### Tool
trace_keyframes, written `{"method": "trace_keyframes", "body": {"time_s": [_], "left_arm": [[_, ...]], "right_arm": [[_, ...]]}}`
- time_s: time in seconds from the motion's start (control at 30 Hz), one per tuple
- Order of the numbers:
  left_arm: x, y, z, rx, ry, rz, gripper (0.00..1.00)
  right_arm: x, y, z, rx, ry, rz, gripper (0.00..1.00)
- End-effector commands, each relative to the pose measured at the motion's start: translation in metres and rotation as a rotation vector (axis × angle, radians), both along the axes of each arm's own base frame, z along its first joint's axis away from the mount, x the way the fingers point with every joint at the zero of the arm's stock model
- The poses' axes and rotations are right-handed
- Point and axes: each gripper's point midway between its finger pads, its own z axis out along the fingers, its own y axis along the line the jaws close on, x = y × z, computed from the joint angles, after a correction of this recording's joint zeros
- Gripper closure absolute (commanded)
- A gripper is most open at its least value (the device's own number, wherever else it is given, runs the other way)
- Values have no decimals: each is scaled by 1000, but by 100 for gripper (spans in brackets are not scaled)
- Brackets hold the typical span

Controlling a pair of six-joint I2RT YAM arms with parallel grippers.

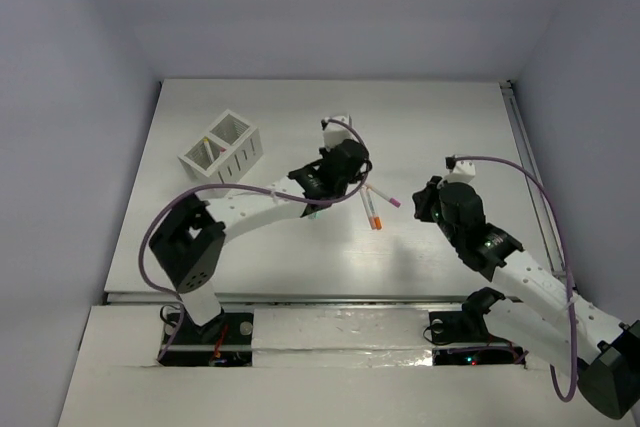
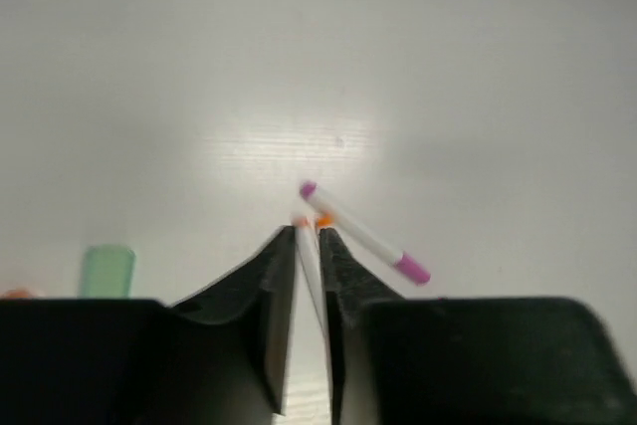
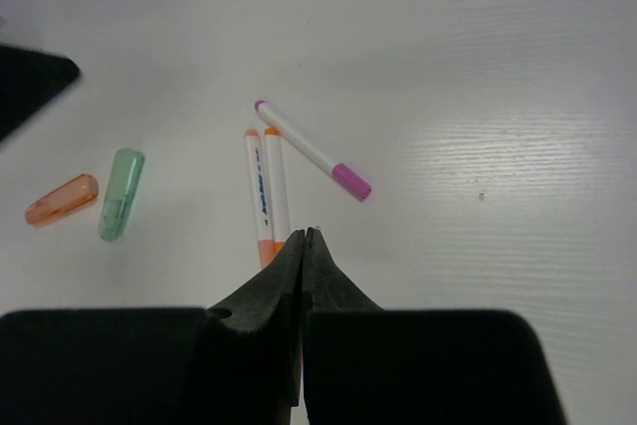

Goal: Sort the stationery into containers
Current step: Pick up the pen from the center of the board.

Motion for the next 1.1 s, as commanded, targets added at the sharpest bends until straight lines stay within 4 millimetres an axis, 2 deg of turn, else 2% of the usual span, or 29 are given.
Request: {"method": "trace_keyframes", "body": {"time_s": [0.0, 0.03, 0.1, 0.27, 0.4, 0.5, 0.87, 0.9, 0.97, 1.0, 1.07], "left_arm": [[-20, -24, -37, -63, 118, -12, 84], [-19, -28, -41, -70, 124, -19, 76], [-19, -36, -51, -76, 144, -32, 70], [-20, -43, -68, -52, 166, -41, 70], [-24, -46, -97, 4, 216, -42, 71], [-22, -47, -109, 30, 228, -32, 72], [-16, -56, -124, 64, 238, -51, 73], [-18, -53, -133, 100, 257, -52, 73], [-16, -53, -137, 125, 259, -49, 73], [-16, -48, -148, 165, 271, -37, 73], [-13, -48, -151, 197, 270, -38, 74]], "right_arm": [[7, -16, 19, -14, -43, -79, 100], [7, -15, 19, -13, -43, -76, 100], [7, -13, 19, -10, -45, -63, 100], [7, -13, 19, -9, -49, -57, 100], [6, -11, 20, -5, -53, -46, 100], [6, -9, 20, -3, -53, -37, 100], [5, -3, 21, 9, -57, 1, 100], [4, -2, 21, 11, -56, 5, 100], [4, -2, 22, 12, -58, 7, 100], [4, -2, 22, 13, -58, 7, 100], [3, -2, 23, 16, -62, 8, 100]]}}
